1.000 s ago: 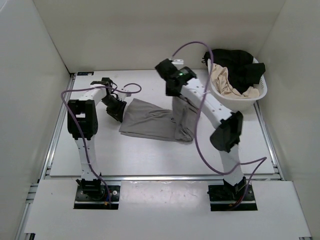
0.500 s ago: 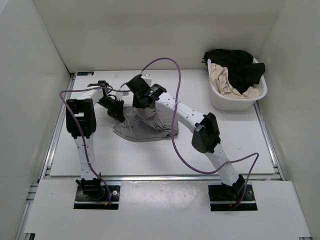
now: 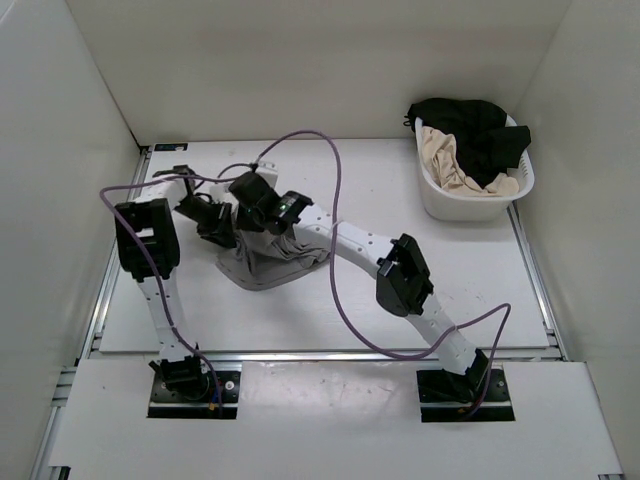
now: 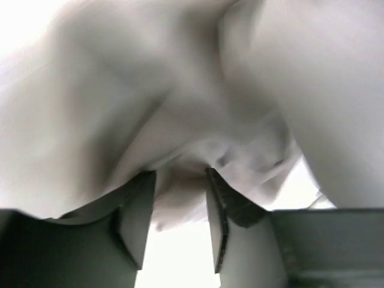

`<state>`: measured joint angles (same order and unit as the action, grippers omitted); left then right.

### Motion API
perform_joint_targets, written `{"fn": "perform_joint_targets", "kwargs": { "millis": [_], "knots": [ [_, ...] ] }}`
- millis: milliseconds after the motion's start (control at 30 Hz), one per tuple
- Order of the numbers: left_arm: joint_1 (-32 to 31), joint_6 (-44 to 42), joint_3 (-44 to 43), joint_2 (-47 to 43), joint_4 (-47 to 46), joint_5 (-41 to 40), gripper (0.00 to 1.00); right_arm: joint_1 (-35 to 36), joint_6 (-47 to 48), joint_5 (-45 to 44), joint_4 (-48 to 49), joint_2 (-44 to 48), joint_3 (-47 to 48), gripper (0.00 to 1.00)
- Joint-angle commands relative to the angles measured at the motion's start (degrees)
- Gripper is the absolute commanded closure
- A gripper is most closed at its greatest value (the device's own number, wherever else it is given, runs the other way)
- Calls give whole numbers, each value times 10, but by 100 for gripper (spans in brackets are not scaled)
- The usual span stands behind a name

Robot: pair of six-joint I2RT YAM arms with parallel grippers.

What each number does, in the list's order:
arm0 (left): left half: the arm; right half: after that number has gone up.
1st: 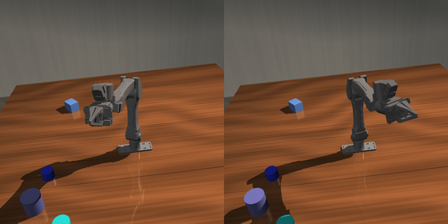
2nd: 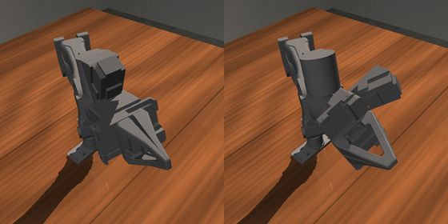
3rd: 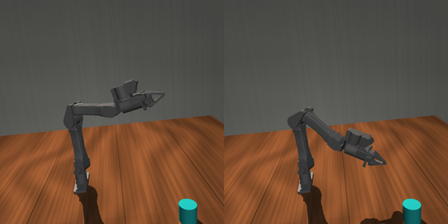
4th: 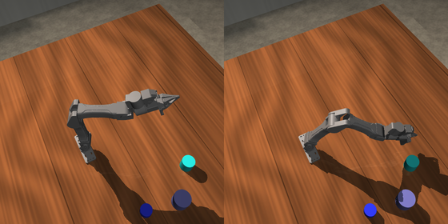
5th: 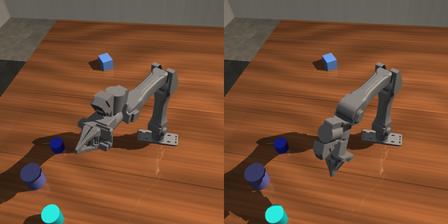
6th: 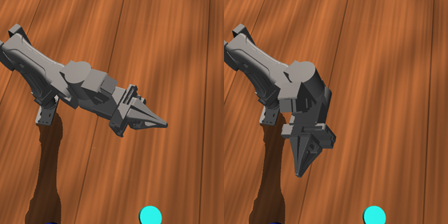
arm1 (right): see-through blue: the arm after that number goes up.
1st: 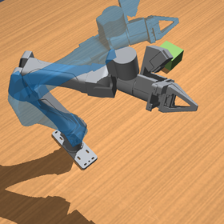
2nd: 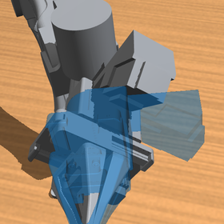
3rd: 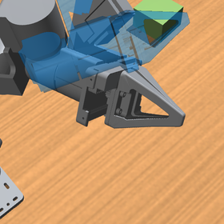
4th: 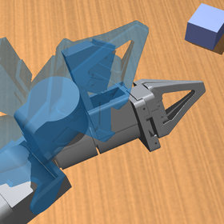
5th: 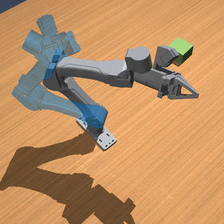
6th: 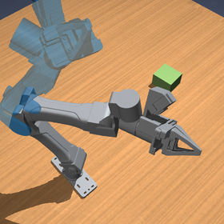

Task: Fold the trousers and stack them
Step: Fold the trousers

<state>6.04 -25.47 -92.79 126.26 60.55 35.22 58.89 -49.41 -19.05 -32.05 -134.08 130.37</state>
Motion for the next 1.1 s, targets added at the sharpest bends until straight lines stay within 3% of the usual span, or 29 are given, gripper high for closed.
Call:
{"fn": "perform_joint_targets", "kwargs": {
  "millis": [0,67,167,233,333,367,467,567,600,733,800,900,1067],
  "knots": [
    [70,-20,10,-50,-11,-140,47,45,11,13,-16,-17,-24,65],
    [109,-34,-13,-72,6,-154,45,65,41,35,-25,-30,-32,46],
    [149,-48,-60,-80,27,-145,45,77,82,50,-18,-30,-37,34],
    [154,-61,-90,-86,79,-115,42,77,126,56,2,-4,-42,31],
    [135,-113,-140,-100,147,-35,34,77,139,-6,-9,63,-58,26],
    [111,-114,-131,-109,147,-35,32,70,139,-50,-14,105,-88,24],
    [68,-149,-106,-145,147,-15,30,30,102,-69,-50,166,-154,23],
    [-7,-199,-64,-176,147,4,26,-39,19,-45,-102,269,-285,26],
    [-50,-213,-42,-181,147,10,21,-57,-15,-45,-101,293,-376,28],
    [-157,-229,33,-225,68,-13,12,-178,-17,53,18,384,-559,26],
    [-202,-207,75,-232,19,-61,12,-213,3,115,73,385,-573,23],
    [-234,-169,113,-238,-55,-122,12,-220,51,141,74,340,-524,21],
    [-258,-135,163,-227,-122,-190,18,-230,38,197,110,289,-517,21]
  ]
}}
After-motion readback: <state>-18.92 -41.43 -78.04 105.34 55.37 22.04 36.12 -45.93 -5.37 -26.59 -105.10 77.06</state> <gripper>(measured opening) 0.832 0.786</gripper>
